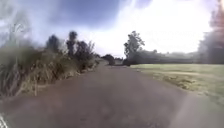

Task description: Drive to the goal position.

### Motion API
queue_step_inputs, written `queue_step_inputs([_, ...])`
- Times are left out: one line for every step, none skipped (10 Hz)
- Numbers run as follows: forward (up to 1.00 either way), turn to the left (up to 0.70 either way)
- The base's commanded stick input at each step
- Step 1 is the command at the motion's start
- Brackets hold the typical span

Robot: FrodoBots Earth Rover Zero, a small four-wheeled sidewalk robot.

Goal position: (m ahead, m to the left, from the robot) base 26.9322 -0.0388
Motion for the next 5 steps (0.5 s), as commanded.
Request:
queue_step_inputs([0.85,0.0])
queue_step_inputs([0.85,-0.34])
queue_step_inputs([0.85,-0.34])
queue_step_inputs([0.85,-0.34])
queue_step_inputs([0.85,-0.34])
